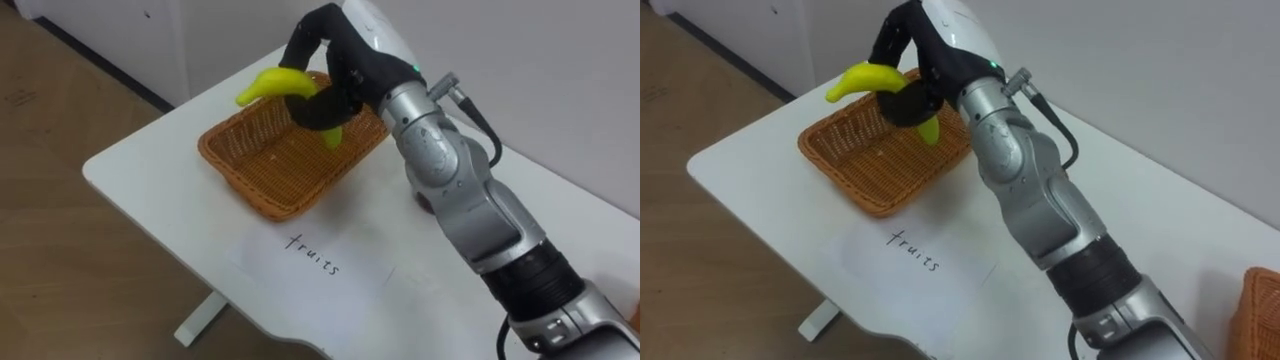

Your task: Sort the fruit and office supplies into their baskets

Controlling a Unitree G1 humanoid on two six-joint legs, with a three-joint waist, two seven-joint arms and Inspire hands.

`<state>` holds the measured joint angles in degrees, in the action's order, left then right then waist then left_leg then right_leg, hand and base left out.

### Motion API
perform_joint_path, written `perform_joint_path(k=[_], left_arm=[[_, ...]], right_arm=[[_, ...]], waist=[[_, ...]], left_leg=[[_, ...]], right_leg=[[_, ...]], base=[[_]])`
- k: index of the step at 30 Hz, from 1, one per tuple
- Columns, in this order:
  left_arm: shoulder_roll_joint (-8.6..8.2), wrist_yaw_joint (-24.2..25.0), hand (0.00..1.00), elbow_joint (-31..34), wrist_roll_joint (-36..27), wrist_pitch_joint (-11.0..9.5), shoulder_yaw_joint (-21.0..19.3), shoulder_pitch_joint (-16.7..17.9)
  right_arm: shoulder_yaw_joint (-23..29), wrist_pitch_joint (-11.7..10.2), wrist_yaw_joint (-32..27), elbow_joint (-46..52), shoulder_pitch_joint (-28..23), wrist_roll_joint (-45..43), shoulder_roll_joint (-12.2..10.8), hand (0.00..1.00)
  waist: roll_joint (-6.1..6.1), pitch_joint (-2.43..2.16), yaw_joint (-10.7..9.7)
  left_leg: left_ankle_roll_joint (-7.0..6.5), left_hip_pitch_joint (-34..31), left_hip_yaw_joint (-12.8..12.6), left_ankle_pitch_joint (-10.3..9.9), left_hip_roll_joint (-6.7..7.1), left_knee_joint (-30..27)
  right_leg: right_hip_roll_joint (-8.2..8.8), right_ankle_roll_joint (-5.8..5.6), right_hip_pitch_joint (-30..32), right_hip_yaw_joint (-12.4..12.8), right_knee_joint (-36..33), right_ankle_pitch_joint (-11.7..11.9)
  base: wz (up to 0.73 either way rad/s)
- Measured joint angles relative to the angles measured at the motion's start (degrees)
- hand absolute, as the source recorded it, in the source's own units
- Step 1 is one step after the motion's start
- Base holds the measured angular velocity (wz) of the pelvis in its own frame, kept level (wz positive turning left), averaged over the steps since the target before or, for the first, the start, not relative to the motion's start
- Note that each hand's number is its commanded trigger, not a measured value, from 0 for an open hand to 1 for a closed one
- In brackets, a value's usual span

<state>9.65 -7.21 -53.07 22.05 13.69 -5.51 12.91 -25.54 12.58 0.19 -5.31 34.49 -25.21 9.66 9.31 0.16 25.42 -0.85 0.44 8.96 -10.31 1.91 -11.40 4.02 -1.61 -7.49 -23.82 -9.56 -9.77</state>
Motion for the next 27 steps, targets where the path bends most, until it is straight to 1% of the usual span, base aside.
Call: perform_joint_path(k=[6, 10, 12, 13, 14, 16, 18, 19, 20, 21, 22, 23, 27], left_arm=[[0.04, 0.00, 0.00, 0.01, 0.01, -0.02, 0.00, 0.11], [0.07, 0.15, 0.00, 0.21, -0.01, -0.03, 0.14, 0.20], [0.02, 0.36, 0.00, 0.14, -0.02, -0.03, 0.16, 0.18], [-0.03, 0.48, 0.00, 0.12, -0.02, -0.03, 0.16, 0.15], [-0.07, 0.52, 0.00, 0.06, -0.02, -0.03, 0.16, 0.13], [-0.06, 0.53, 0.00, -0.01, -0.07, -0.01, 0.15, 0.12], [-0.09, 0.49, 0.00, 0.00, -0.05, 0.00, 0.14, 0.41], [-0.19, 0.49, 0.00, 0.08, -0.02, 0.03, 0.18, 0.41], [-0.26, 0.49, 0.00, 0.16, -0.01, 0.05, 0.18, 0.39], [-0.26, 0.49, 0.00, 0.17, -0.01, 0.05, 0.18, 0.39], [-0.25, 0.49, 0.00, 0.17, 0.00, 0.10, 0.17, 0.40], [-0.25, 0.49, 0.00, 0.14, 0.00, 0.14, 0.17, 0.44], [-0.20, 0.56, 0.00, 0.14, 0.06, 0.15, 0.17, 0.36]], right_arm=[[-0.13, 0.00, 0.02, 0.00, 0.11, -0.06, -0.64, 1.00], [-0.40, 0.00, 0.12, -0.13, 0.11, -0.12, -1.46, 1.00], [-0.67, -0.03, 0.12, -0.48, 0.12, -0.14, -1.89, 0.99], [-0.77, -0.02, 0.12, -1.10, 0.12, -0.15, -2.19, 0.94], [-0.82, -0.01, 0.12, -1.52, 0.12, -0.15, -2.39, 0.91], [-1.19, -0.01, 0.09, -2.37, 0.15, -0.13, -2.51, 0.94], [-1.55, 0.03, 0.10, -4.22, 0.14, -0.08, -2.55, 0.85], [-1.88, 0.05, 0.10, -5.35, 0.13, -0.15, -2.50, 0.67], [-2.16, 0.06, 0.25, -6.21, 0.12, -0.08, -2.33, 0.56], [-2.19, 0.06, 0.36, -6.57, 0.12, -0.06, -2.31, 0.47], [-2.20, 0.06, 0.48, -7.34, 0.13, -0.04, -2.29, 0.17], [-2.22, 0.06, 0.53, -7.90, 0.13, 0.00, -2.22, 0.00], [-2.26, 0.00, 0.71, -9.95, 0.13, -0.07, -2.21, 0.00]], waist=[[0.39, 0.22, 0.18], [0.70, 0.42, 0.26], [0.61, 0.58, 0.31], [0.50, 0.65, 0.31], [0.39, 0.84, 0.51], [0.19, 1.04, 0.67], [0.09, 1.13, 0.89], [0.05, 1.16, 0.87], [0.02, 1.18, 0.86], [0.02, 1.18, 0.94], [0.02, 1.18, 1.12], [0.02, 1.18, 1.27], [0.03, 1.17, 1.47]], left_leg=[[0.01, -0.03, -0.13, 0.01, -0.01, -0.04], [0.01, -0.06, 0.51, 0.00, 0.10, -0.12], [0.01, 0.12, 0.80, 0.00, 0.15, -0.13], [0.01, 0.19, 0.91, 0.00, 0.19, -0.14], [0.01, 0.17, 1.09, 0.00, 0.23, -0.16], [0.01, 0.08, 1.35, 0.00, 0.33, -0.20], [0.00, -0.01, 1.69, 0.00, 0.48, -0.26], [-0.01, -0.18, 2.03, 0.01, 0.63, -0.35], [-0.03, -0.25, 2.14, 0.02, 0.68, -0.36], [-0.03, -0.30, 2.19, 0.02, 0.70, -0.36], [-0.03, -0.37, 2.25, 0.02, 0.71, -0.35], [-0.04, -0.42, 2.31, 0.02, 0.72, -0.33], [-0.07, -0.72, 2.36, 0.04, 0.73, -0.43]], right_leg=[[0.00, 0.00, 0.04, 0.01, -0.01, 0.00], [0.00, 0.00, -0.15, 0.06, 0.00, 0.00], [0.00, 0.00, -0.43, 0.05, 0.02, 0.00], [0.01, -0.01, -0.56, 0.07, 0.02, 0.00], [0.01, -0.01, -0.59, 0.06, 0.02, -0.01], [0.04, -0.04, -0.64, -0.03, 0.02, -0.03], [0.12, -0.19, -0.69, 0.01, 0.03, -0.12], [0.19, -0.32, -0.68, -0.04, 0.05, -0.20], [0.23, -0.34, -0.61, -0.11, 0.07, -0.21], [0.23, -0.34, -0.58, -0.19, 0.08, -0.21], [0.24, -0.34, -0.54, -0.37, 0.09, -0.21], [0.24, -0.34, -0.48, -0.46, 0.09, -0.21], [0.24, -0.34, -0.20, -0.52, 0.10, -0.21]], base=[[0.00], [0.07], [0.09], [0.07], [0.07], [0.07], [0.09], [0.10], [0.09], [0.05], [0.03], [0.03], [0.01]])
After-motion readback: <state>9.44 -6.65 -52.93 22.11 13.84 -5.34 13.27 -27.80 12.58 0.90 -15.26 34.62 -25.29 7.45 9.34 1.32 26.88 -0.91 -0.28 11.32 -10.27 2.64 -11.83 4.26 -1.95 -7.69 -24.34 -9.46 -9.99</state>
